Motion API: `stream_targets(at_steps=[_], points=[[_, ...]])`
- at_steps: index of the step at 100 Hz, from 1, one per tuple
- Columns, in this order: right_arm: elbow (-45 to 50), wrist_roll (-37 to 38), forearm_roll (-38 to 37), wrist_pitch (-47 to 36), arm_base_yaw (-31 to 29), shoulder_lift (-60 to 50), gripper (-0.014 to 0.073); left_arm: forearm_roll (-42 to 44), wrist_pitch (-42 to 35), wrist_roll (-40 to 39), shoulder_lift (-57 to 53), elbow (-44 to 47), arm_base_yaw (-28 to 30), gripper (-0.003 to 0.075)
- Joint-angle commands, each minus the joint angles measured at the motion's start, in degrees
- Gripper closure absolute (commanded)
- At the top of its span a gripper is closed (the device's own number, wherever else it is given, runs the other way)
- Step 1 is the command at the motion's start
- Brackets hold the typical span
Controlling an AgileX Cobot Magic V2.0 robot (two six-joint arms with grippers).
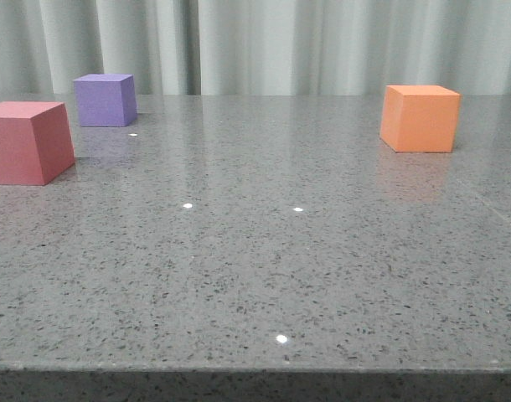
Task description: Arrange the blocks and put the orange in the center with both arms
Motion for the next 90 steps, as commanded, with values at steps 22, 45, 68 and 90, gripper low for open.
stream_targets(at_steps=[22,45,68,90], points=[[-1.07,-0.43,-0.36,-5.04,0.01,-1.24,0.0660,-0.38,-4.94,-0.13,-1.76,2.37,0.20,0.0739],[-3.66,-0.43,-0.18,-2.75,0.01,-1.24,0.0660,-0.38,-4.94,-0.13,-1.76,2.37,0.20,0.0739],[-15.52,-0.43,0.49,9.38,0.01,2.55,0.0660,-0.38,-4.94,-0.13,-1.76,2.37,0.20,0.0739],[-32.55,-0.43,0.52,27.42,0.01,15.49,0.0660,-0.38,-4.94,-0.13,-1.76,2.37,0.20,0.0739]])
